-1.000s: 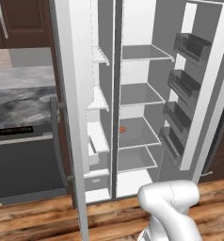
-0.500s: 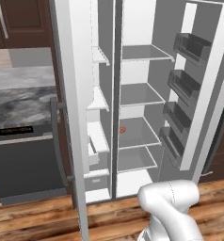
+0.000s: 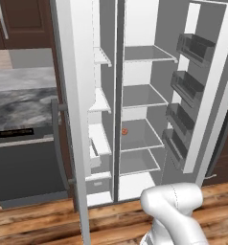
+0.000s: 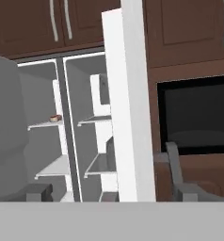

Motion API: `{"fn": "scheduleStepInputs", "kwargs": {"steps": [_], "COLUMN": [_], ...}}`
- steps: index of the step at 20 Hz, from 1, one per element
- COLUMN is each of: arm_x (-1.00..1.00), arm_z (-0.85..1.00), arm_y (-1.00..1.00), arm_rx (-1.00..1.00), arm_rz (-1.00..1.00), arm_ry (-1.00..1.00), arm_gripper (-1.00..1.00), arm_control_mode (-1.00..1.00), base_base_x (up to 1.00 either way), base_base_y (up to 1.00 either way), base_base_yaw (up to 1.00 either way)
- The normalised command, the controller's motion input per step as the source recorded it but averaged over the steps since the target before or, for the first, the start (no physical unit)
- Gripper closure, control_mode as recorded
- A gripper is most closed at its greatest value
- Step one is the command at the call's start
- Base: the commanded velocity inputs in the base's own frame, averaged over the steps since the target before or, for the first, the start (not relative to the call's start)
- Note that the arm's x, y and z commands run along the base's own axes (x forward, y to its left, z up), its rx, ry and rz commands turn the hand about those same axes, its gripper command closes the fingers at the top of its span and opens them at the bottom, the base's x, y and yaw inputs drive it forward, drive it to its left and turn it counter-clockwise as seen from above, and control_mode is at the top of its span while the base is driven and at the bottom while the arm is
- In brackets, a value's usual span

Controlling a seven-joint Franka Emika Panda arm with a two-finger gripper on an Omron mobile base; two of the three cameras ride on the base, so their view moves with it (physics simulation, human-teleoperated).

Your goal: There's a steak in the fridge that needs to be moved to the freezer for freezing. Pick up the steak from the fridge, place it on any shelf in the freezer, and close the fridge and freezer doors when done.

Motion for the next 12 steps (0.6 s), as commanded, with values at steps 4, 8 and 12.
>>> {"fn": "scheduleStepInputs", "kwargs": {"steps": [4, 8, 12], "arm_x": [0.65, 0.52, 0.77], "arm_z": [-0.43, -0.66, -0.4], "arm_y": [-0.3, -0.07, -0.26], "arm_rx": [0.0, -0.01, -0.01], "arm_rz": [0.15, 0.16, 0.02], "arm_ry": [-0.08, -0.1, -0.01], "arm_gripper": [-1.0, -1.0, -1.0], "arm_control_mode": [-1.0, -1.0, -1.0], "base_base_x": [0.0, 0.0, 0.0], "base_base_y": [0.0, 0.0, 0.0], "base_base_yaw": [0.0, 0.0, 0.0]}}
